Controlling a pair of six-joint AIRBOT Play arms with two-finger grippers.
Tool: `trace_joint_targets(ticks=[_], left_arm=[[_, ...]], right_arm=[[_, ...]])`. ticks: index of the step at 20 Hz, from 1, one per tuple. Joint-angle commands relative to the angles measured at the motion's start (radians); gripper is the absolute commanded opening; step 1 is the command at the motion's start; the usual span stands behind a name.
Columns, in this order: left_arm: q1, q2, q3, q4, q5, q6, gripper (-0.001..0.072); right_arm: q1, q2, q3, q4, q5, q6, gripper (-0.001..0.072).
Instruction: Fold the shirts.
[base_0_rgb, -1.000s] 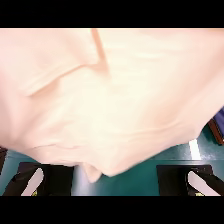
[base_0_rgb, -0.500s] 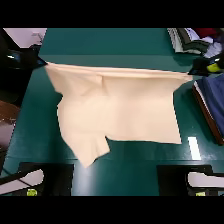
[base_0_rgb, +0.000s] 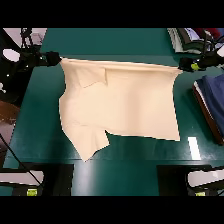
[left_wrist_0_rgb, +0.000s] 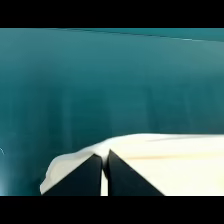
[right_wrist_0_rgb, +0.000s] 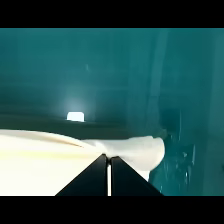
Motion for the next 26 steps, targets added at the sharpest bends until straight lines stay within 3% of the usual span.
trace_joint_targets(ticks=[1, 3, 6, 12, 16, 17, 18, 19, 22, 26], left_arm=[[-0.004, -0.010, 0.002, 0.032, -0.103, 0.018, 0.0026], [-0.004, -0.010, 0.000, 0.089, -0.227, 0.017, 0.0025], [-0.004, -0.010, -0.045, 0.151, -0.286, 0.006, 0.0026], [-0.004, -0.010, -0.186, 0.165, -0.164, 0.008, 0.0027], [-0.004, -0.011, -0.195, 0.174, -0.170, -0.020, 0.0038], [-0.004, -0.011, -0.194, 0.177, -0.178, -0.044, 0.0270], [-0.003, -0.011, -0.190, 0.182, -0.201, -0.066, 0.0566], [0.003, -0.011, -0.177, 0.196, -0.242, -0.096, 0.0565], [0.066, 0.013, -0.132, 0.201, -0.442, -0.125, 0.0535], [0.126, 0.175, -0.286, 0.209, -0.552, -0.141, 0.0534]], right_arm=[[0.001, -0.007, 0.011, -0.011, 0.039, 0.001, 0.0017], [0.002, -0.001, -0.027, -0.012, 0.109, 0.001, 0.0016], [0.009, 0.033, -0.157, -0.011, 0.113, 0.001, 0.0016], [0.046, 0.045, -0.333, -0.002, 0.060, 0.001, 0.0017], [0.059, 0.045, -0.338, 0.052, 0.061, 0.002, 0.0019], [0.054, 0.046, -0.328, 0.063, 0.081, 0.002, 0.0035], [0.046, 0.045, -0.309, 0.071, 0.111, 0.001, 0.0194], [0.036, 0.046, -0.280, 0.077, 0.152, 0.001, 0.0390], [-0.004, 0.061, -0.194, 0.077, 0.344, -0.035, 0.0400], [-0.056, 0.225, -0.315, 0.077, 0.381, -0.045, 0.0399]])
